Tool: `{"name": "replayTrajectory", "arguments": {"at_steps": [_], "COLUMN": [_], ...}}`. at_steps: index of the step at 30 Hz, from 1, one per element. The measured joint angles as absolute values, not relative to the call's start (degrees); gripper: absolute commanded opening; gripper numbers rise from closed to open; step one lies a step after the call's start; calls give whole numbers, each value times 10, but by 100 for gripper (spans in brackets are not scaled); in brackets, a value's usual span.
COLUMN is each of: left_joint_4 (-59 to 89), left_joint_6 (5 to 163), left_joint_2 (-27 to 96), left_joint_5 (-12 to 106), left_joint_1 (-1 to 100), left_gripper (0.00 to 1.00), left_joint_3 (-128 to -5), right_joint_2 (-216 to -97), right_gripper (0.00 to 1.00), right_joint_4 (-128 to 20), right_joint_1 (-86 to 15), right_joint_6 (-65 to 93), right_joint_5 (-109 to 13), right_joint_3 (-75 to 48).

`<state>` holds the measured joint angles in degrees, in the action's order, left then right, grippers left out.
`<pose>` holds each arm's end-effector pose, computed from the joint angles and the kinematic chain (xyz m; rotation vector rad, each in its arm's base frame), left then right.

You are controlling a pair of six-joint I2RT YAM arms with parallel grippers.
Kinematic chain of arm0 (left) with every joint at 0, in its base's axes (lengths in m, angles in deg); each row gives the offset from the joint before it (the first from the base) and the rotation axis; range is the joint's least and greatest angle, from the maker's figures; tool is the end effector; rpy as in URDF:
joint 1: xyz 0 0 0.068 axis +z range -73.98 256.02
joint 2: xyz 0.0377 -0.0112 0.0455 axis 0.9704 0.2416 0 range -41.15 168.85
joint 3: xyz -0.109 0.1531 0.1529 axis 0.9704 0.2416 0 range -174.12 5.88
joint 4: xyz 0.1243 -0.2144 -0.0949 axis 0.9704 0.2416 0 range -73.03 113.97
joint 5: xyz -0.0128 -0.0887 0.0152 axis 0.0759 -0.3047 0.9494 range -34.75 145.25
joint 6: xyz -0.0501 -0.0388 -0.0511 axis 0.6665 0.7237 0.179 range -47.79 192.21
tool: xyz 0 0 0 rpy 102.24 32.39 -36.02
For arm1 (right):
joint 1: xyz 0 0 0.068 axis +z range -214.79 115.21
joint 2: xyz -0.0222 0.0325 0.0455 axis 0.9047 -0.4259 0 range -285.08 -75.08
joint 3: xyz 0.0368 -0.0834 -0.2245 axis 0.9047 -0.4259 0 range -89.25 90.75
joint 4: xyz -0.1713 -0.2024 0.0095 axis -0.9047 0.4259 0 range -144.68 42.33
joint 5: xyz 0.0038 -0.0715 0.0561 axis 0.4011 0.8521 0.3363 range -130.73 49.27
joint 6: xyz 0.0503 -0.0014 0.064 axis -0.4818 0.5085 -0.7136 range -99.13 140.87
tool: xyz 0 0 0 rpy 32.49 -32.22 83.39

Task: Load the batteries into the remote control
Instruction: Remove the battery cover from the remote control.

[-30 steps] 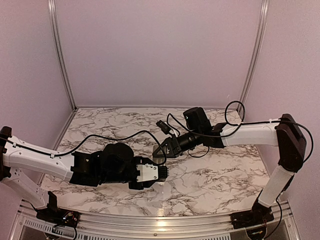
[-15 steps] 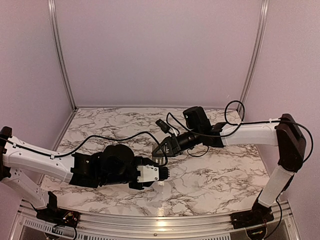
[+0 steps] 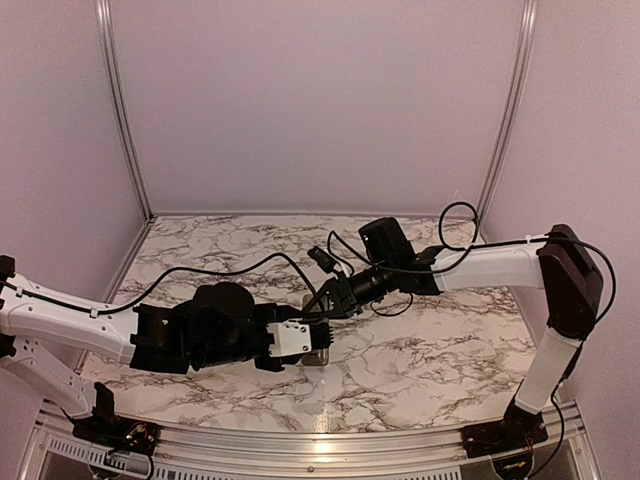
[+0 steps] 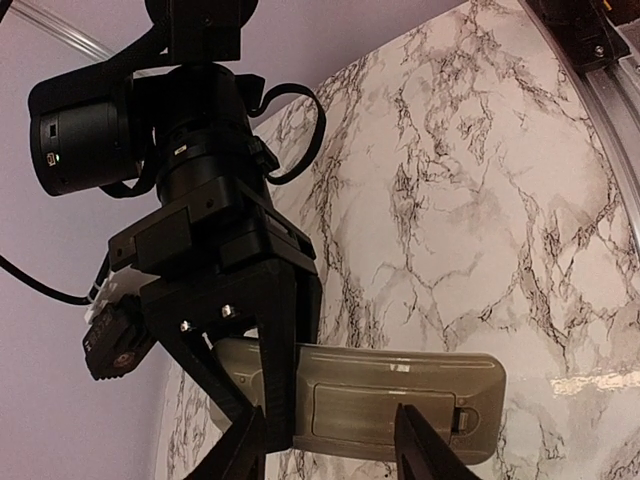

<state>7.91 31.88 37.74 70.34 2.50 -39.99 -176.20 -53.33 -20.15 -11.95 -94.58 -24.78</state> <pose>0.1161 -0.3273 0.1982 1.5569 1.2161 -0.1154 0.2386 0.3158 0.1697 -0.8524 2.3646 1.7113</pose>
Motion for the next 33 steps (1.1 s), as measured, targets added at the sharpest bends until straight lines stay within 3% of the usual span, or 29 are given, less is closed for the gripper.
{"name": "replayTrajectory", "arguments": {"at_steps": [13,33], "left_joint_4": [97,123], "left_joint_6": [327,334], "left_joint_2": [381,417], "left_joint_5": [676,677], "left_joint_1": [25,25], "left_gripper": [59,53], "left_joint_3": [-400,-413], "right_joint_2": [-1762,-1762], "right_gripper": [0,0], "right_joint_4": [-534,-527], "right_joint_1": [-213,-208], "right_joint_6": [-137,-121], "right_joint_5": [-958,-960], "right_joint_3": [-248,-248]}}
